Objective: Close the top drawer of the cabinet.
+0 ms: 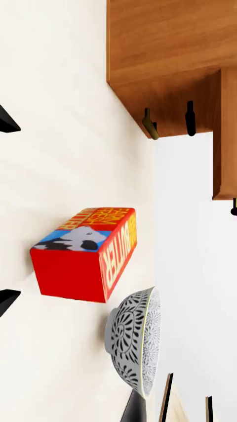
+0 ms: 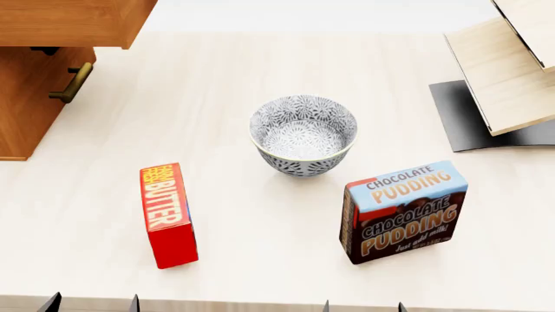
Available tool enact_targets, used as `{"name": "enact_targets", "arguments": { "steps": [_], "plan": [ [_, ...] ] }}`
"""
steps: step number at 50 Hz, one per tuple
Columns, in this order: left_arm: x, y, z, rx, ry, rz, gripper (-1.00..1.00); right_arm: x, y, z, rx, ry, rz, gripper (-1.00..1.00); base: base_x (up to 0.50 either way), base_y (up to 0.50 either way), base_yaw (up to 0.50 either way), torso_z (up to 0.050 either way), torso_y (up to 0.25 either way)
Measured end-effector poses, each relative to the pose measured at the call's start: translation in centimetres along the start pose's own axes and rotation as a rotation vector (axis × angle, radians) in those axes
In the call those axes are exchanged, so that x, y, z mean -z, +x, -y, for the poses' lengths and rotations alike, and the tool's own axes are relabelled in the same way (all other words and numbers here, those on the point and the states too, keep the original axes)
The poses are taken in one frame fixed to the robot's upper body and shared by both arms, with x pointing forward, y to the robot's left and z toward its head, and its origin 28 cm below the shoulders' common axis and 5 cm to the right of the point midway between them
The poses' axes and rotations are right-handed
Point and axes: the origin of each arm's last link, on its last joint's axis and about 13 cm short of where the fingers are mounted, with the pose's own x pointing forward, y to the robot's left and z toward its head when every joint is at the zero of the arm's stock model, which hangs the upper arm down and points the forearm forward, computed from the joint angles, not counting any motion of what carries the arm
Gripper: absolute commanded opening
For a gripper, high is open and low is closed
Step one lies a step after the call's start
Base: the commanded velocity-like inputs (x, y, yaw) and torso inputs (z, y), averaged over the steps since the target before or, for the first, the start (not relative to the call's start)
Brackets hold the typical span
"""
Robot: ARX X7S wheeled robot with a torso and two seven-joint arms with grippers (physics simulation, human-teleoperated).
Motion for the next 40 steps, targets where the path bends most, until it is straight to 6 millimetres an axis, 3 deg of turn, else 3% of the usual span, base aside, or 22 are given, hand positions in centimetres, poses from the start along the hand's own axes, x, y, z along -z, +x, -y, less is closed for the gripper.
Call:
{"name": "enact_targets", "arguments": {
  "steps": [27, 40],
  "plan": [
    [-0.2, -0.1, 0.1, 0.016, 0.016, 0.007, 1.00, -0.2, 0.0, -0.1, -0.002, 0.002, 0.007, 1.00, 0.00, 0.00, 0.00, 0.000, 0.000],
    [-3.1, -0.8, 0.0, -0.001, 0.009, 0.097, 1.00, -2.8, -0.3, -0.5, -0.012, 0.003, 0.087, 1.00, 0.00, 0.00, 0.00, 0.000, 0.000]
  ]
}}
